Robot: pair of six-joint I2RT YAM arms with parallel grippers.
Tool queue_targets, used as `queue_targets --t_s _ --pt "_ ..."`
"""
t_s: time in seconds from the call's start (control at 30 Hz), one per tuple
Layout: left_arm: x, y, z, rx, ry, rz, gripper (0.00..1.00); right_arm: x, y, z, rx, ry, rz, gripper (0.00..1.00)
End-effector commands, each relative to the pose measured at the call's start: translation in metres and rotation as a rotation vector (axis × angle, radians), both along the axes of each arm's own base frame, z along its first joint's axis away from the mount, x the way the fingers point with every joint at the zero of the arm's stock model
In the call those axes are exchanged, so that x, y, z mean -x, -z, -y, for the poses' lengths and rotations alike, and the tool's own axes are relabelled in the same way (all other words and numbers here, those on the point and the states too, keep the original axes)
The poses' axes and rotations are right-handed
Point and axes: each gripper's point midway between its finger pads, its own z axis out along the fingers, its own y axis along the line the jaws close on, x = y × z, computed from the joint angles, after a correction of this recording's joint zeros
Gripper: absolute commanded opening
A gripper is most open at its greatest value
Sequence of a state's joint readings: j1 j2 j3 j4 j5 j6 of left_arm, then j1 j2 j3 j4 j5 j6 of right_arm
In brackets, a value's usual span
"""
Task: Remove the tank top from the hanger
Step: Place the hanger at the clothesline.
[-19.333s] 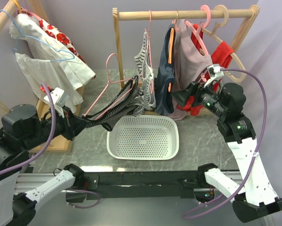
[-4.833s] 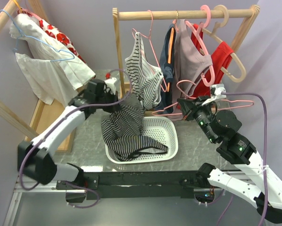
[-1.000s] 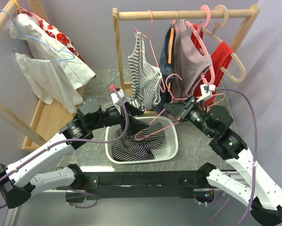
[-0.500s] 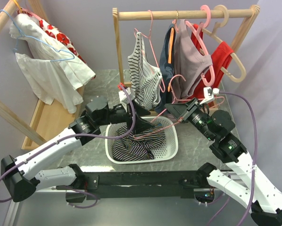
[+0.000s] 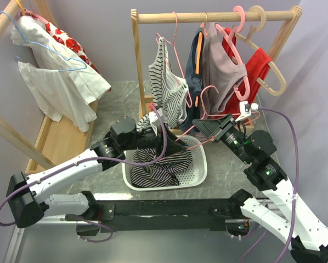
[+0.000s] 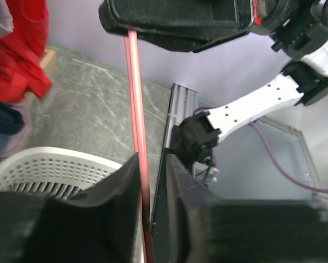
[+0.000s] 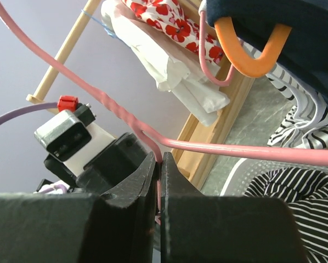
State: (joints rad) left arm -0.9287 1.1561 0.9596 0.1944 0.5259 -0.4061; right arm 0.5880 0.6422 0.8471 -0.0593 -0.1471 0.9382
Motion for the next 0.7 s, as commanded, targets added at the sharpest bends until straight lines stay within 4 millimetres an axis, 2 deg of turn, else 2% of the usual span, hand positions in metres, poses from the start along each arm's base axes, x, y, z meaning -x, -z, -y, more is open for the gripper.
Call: queue_targets --t_s 0.0,0.1,0.23,0.33,0.37,0.4,0.43,0.5,0.53,0.67 --pt "-0.006 -0.015 -0.003 0.033 -0.048 0.05 0.21 0.003 -0.02 0.002 -0.049 -0.006 0.056 0.0" --pt "-0.009 -0.017 -0.003 0.024 -0.062 0.058 0.01 0.003 -0.02 0.001 -0.044 -0.006 0.061 0.0" --pt "-0.011 -0.012 -0.007 -0.036 -0.077 0.075 0.01 0.003 -0.014 0.005 0.0 0.007 0.052 0.0" --pt "-0.009 -0.03 -0.013 -0.044 -0.076 0.129 0.01 0.004 -0.003 0.008 0.072 0.022 0.043 0.0" --pt "-0.007 -0.024 -0.017 -0.084 -0.071 0.115 0.01 0.004 0.003 0.01 0.117 0.025 0.044 0.01" --pt "-0.005 -0.027 -0.02 -0.09 -0.069 0.123 0.01 0.009 0.004 0.006 0.142 -0.01 0.061 0.08" --pt "-0.002 -0.036 -0.023 -0.09 -0.063 0.144 0.01 0.01 0.006 0.005 0.176 -0.026 0.078 0.24" --pt "0.002 -0.036 -0.029 -0.122 -0.052 0.141 0.01 0.013 0.011 0.008 0.28 -0.037 0.101 0.37" --pt "0.004 -0.043 -0.031 -0.116 -0.051 0.151 0.01 0.01 0.014 0.009 0.308 -0.027 0.096 0.49" --pt "0.007 -0.052 -0.04 -0.111 -0.066 0.16 0.01 0.009 0.007 0.022 0.354 0.032 0.128 0.56"
